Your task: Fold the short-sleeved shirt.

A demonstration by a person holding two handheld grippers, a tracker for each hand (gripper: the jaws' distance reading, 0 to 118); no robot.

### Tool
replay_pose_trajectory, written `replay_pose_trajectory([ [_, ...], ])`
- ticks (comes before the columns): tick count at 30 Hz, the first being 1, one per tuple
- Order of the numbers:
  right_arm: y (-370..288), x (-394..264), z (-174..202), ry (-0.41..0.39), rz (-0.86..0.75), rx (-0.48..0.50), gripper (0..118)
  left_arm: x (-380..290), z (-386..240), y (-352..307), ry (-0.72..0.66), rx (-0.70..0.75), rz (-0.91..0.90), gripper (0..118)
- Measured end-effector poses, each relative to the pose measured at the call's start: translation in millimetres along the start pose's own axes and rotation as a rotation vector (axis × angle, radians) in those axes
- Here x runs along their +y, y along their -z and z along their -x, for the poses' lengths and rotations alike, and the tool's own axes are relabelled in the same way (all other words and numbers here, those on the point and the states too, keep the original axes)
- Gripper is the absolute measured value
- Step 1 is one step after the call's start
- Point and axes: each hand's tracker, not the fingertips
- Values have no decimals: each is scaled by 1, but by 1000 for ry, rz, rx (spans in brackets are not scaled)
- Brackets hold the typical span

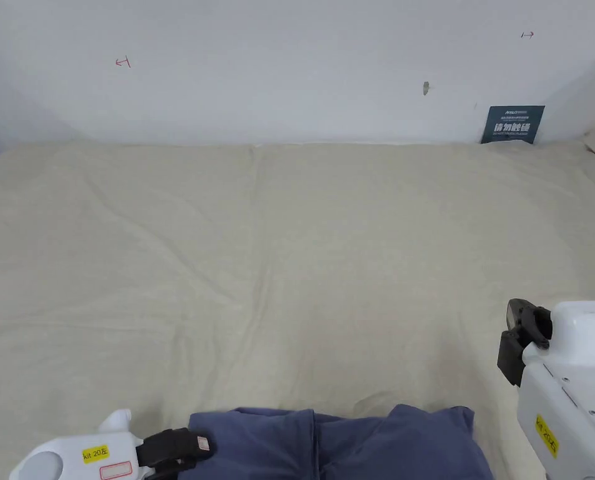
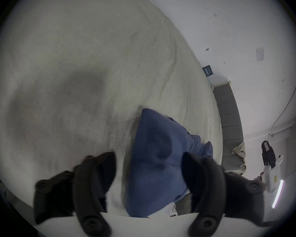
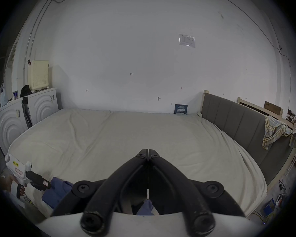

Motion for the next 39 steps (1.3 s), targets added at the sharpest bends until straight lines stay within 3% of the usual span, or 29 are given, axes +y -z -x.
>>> replay_pose_trajectory([
  [2, 2, -1, -1, 1, 6, -2, 0, -2, -8, 5, 95, 27, -9, 68],
  [5, 4, -1, -1, 4, 11, -4, 0, -7, -19, 18, 146, 76, 59, 31],
  [7, 4, -1, -2, 4, 10, -4, 0, -13, -27, 24, 213, 97, 55, 18],
  [9, 3, 0, -3, 6, 9, -6, 0, -16, -34, 21, 216, 130, 19, 14],
  [14, 0, 7, -7, 3, -6, -6, 0, -9, -48, -14, 260, 122, -39, 8],
  [22, -11, 15, -9, 22, -50, 17, 0, 11, -46, -96, 309, 312, -133, 8],
  [26, -15, 13, -11, 23, -55, 27, 0, -3, -88, -114, 415, 356, -166, 8],
  [31, -20, 14, -15, 35, -63, 27, 0, -24, -167, -87, 503, 274, -100, 8],
  [35, -25, 14, -23, 39, -72, 16, 0, -33, -210, -35, 617, 226, -2, 8],
  [39, -30, 12, -33, 43, -75, -4, 0, -56, -246, 29, 644, 210, 101, 8],
])
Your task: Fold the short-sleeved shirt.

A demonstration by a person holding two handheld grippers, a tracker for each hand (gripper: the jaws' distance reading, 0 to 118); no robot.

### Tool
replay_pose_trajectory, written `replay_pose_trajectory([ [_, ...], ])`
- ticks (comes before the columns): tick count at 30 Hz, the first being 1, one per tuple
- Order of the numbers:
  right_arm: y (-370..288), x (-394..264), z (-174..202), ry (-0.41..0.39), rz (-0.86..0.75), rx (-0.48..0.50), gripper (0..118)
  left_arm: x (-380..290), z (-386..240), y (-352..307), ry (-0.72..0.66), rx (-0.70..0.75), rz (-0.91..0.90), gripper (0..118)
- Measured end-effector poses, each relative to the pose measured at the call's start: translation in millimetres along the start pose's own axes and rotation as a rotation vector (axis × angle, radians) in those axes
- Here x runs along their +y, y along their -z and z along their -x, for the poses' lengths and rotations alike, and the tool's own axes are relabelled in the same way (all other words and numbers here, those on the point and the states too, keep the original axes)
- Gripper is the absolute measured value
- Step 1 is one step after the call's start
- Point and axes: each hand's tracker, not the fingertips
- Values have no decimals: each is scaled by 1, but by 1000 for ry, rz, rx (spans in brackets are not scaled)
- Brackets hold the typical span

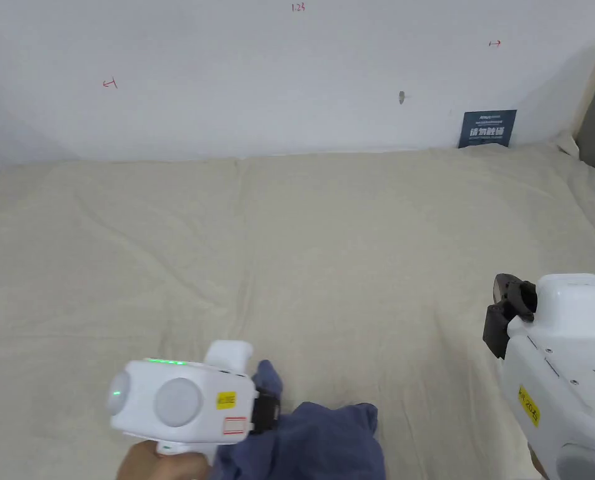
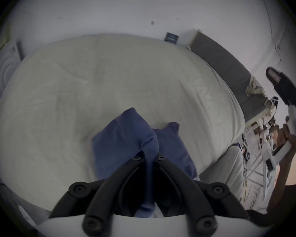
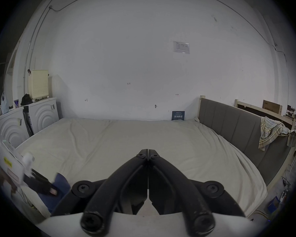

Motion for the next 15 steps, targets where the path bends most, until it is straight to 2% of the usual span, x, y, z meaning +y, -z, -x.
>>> replay_pose_trajectory([
  [4, -4, -2, -10, 1, 7, -23, 0, 0, -34, 61, 10, -43, 98, 8],
  [6, -5, -3, -14, -9, 11, -39, 0, -5, -45, 91, 50, -12, 115, 8],
  [9, -7, -6, -19, -13, 20, -49, 0, -15, -51, 123, 19, 26, 156, 10],
  [10, -7, -7, -20, -14, 22, -54, 0, -17, -52, 125, 3, 33, 162, 17],
  [11, -7, -8, -22, -13, 24, -58, 0, -18, -52, 124, -13, 27, 146, 35],
  [12, -6, -8, -23, -12, 27, -60, 0, -19, -52, 118, -55, -37, 119, 71],
  [13, -6, -9, -23, -11, 29, -61, 0, -18, -51, 114, -89, -111, 111, 90],
  [15, -5, -9, -24, -7, 34, -63, 0, -15, -52, 103, -131, -170, 98, 94],
])
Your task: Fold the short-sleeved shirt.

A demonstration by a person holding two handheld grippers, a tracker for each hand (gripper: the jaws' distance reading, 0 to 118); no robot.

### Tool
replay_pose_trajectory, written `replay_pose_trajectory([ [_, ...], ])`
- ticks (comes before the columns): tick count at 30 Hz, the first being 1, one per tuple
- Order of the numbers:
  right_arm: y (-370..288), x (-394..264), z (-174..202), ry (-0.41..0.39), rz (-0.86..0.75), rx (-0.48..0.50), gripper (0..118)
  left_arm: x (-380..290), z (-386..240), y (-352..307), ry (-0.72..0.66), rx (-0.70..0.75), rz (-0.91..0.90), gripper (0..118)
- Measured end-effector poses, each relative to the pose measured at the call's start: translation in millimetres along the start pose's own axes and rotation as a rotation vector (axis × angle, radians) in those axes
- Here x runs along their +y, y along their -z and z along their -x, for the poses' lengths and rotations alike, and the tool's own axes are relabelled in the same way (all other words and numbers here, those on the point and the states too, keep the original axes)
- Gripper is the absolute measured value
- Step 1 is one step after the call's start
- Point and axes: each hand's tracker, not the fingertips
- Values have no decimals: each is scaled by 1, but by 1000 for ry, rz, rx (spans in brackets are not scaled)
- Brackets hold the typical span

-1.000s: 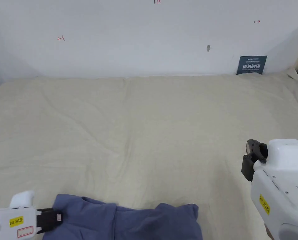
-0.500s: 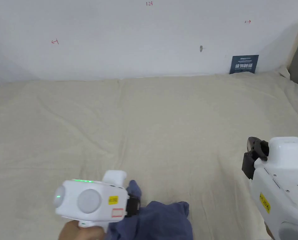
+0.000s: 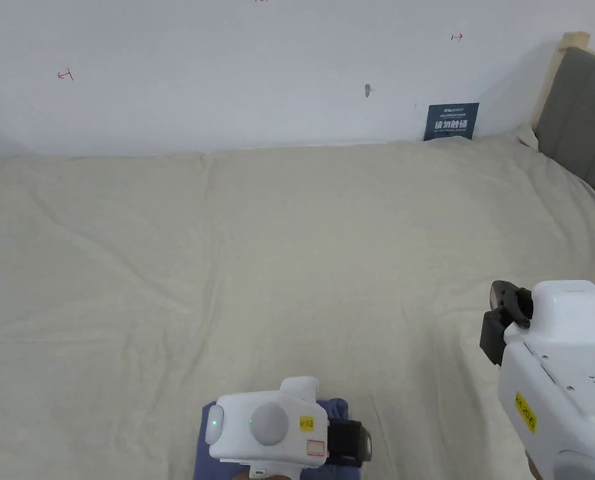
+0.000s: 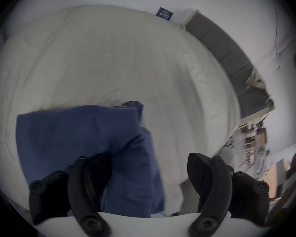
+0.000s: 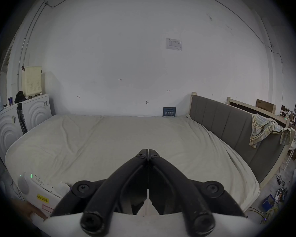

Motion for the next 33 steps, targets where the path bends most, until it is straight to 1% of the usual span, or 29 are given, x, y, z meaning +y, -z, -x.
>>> replay_pose_trajectory([
  [3, -1, 1, 2, 4, -4, 4, 0, 4, -4, -31, 18, -37, -99, 94],
  [7, -2, 5, 9, 5, -16, 20, 0, 1, -1, -84, 93, -42, -371, 94],
  [9, -3, 7, 12, 4, -21, 31, 0, -3, 7, -105, 121, -7, -498, 92],
  [10, -4, 7, 14, 3, -24, 34, 0, -5, 12, -113, 120, 11, -550, 85],
  [11, -4, 8, 16, 2, -26, 40, 0, -7, 16, -119, 119, 23, -577, 67],
  [12, -5, 8, 18, 2, -28, 45, 0, -8, 19, -123, 120, 45, -600, 28],
  [13, -6, 8, 19, 1, -29, 48, 0, -11, 23, -126, 107, 96, -618, 0],
  [14, -6, 7, 21, 0, -34, 51, 0, -15, 27, -128, 92, 122, -662, 0],
  [16, -8, 7, 22, 1, -43, 53, 0, -21, 35, -127, 95, 118, -642, 0],
  [18, -8, 7, 23, 4, -46, 58, 0, -27, 38, -115, 107, 196, -618, 0],
  [22, -6, 5, 24, 1, -38, 63, 0, -42, 35, -70, 179, 258, -485, 0],
  [27, -2, 0, 17, -4, -14, 52, 0, -60, 10, -15, 242, 273, -414, 0],
  [30, 1, -3, 11, -9, 4, 40, 0, -65, 6, 18, 256, 275, -372, 0],
  [33, 5, -7, 3, -14, 21, 26, 0, -73, 5, 50, 264, 319, -331, 0],
])
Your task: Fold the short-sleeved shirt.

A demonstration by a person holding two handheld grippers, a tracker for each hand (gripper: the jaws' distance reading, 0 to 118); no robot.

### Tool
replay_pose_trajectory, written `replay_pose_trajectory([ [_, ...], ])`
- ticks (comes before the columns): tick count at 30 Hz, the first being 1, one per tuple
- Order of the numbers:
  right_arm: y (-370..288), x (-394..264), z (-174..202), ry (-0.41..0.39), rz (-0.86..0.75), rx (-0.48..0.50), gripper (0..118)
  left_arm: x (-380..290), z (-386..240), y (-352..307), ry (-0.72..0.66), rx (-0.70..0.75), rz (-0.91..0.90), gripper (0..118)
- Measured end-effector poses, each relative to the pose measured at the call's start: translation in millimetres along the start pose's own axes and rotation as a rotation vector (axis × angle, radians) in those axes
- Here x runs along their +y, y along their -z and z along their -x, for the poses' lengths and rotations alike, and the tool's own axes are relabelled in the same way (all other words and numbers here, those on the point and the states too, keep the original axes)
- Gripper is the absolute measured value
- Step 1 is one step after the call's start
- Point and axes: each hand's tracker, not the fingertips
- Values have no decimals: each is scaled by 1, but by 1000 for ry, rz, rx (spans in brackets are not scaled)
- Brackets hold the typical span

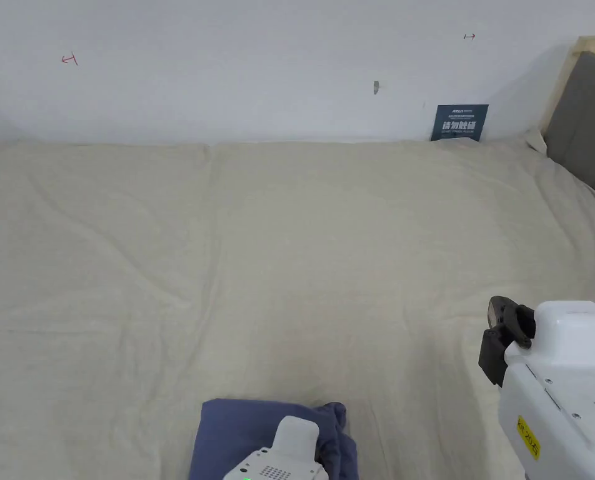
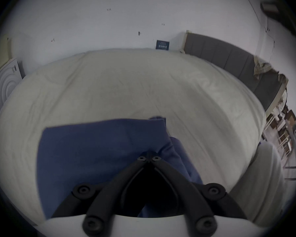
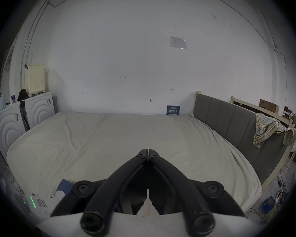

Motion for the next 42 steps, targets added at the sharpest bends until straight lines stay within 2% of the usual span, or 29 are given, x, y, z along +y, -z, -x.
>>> replay_pose_trajectory([
  [6, 6, -8, -9, 5, 30, -22, 0, -11, -14, 6, -37, 66, -26, 0],
  [13, -4, -2, -5, 29, 16, -16, 0, 9, 2, -16, -69, 2, -32, 0],
  [15, -9, 2, -1, 31, -6, -9, 0, 25, 7, -39, -90, -18, -97, 0],
  [20, -21, 13, 12, 32, -54, 13, 0, 72, 29, -118, -17, -2, -320, 0],
  [23, -27, 20, 20, 31, -87, 27, 0, 97, 45, -160, 36, 71, -424, 0],
  [30, -36, 31, 39, 28, -154, 52, 0, 123, 90, -221, 35, 215, -578, 0],
  [36, -37, 37, 47, 14, -196, 53, 0, 120, 123, -245, 34, 367, -659, 0],
  [42, -36, 39, 49, 8, -208, 55, 0, 111, 151, -253, -37, 418, -658, 0],
])
